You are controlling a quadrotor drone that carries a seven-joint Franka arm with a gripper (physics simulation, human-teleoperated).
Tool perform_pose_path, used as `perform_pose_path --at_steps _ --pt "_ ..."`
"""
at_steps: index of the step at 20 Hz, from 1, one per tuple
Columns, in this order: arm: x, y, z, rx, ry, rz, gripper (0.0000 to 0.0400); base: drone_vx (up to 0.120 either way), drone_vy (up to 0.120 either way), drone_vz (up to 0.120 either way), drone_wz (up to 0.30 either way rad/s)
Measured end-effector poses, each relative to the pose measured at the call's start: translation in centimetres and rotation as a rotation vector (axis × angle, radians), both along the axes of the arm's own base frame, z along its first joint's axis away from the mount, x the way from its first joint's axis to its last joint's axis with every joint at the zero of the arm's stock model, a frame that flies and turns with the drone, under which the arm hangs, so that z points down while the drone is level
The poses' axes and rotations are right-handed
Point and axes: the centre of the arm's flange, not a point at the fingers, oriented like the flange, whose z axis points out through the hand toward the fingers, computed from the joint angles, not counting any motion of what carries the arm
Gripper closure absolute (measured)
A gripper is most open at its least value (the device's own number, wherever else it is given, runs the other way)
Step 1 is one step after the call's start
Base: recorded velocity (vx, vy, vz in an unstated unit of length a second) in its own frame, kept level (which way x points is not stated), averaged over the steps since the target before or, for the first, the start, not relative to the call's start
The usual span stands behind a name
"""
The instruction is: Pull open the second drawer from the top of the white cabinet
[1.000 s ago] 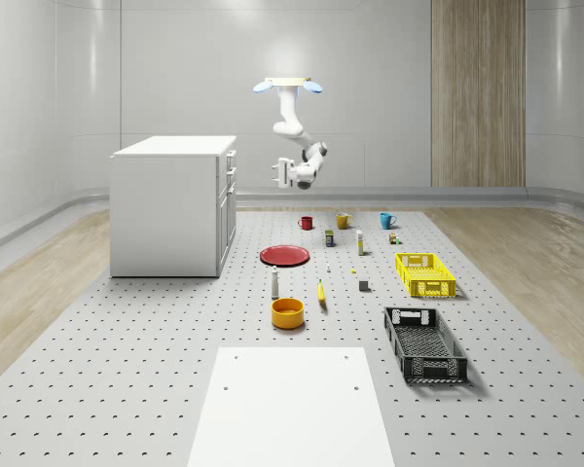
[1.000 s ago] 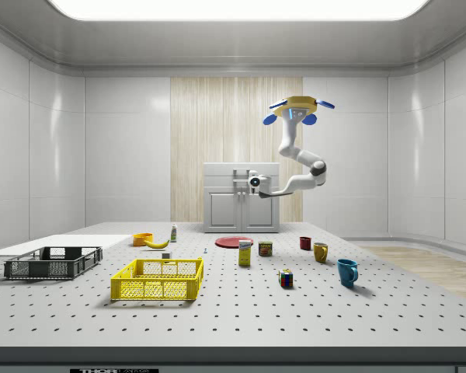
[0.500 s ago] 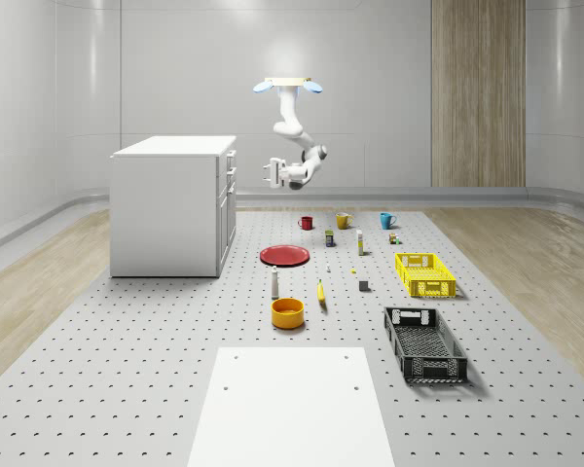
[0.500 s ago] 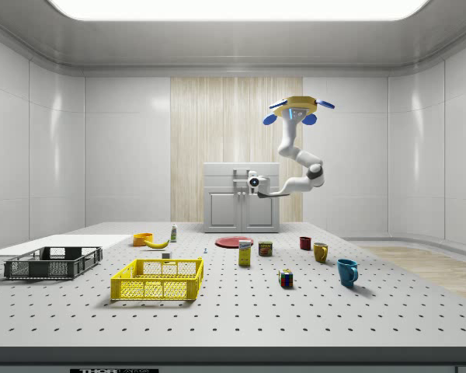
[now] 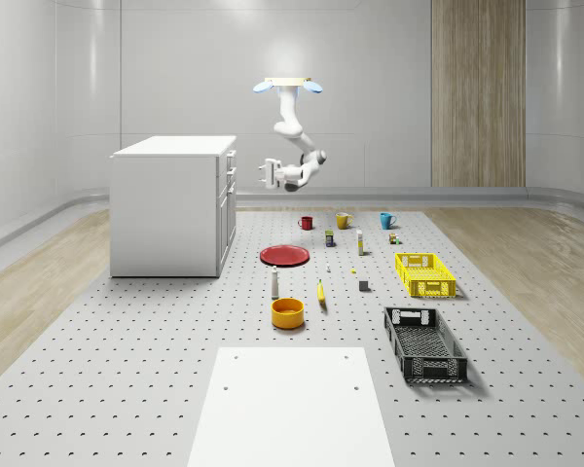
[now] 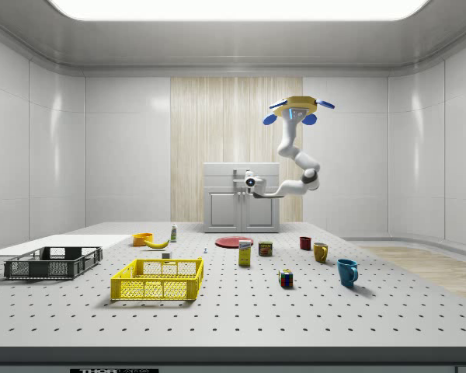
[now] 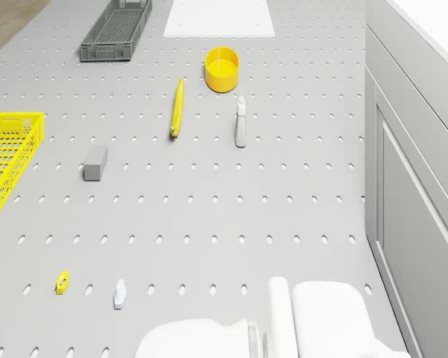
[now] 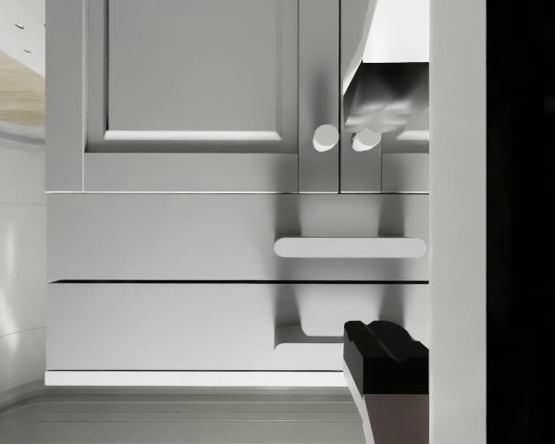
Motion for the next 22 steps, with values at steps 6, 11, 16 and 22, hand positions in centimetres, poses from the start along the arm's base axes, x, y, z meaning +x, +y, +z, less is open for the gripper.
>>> perform_pose_path --at_steps 6,11,16,22 --pt "0.7 2.5 0.0 0.000 0.000 0.000 0.0100 0.000 0.000 0.000 0.000" --pt "0.9 4.6 -0.2 0.000 0.000 0.000 0.0100 0.000 0.000 0.000 0.000" --pt "1.0 5.9 -0.9 0.000 0.000 0.001 0.0100 0.000 0.000 0.000 0.000" --pt "1.0 8.0 -1.2 0.001 0.000 0.001 0.0100 0.000 0.000 0.000 0.000"
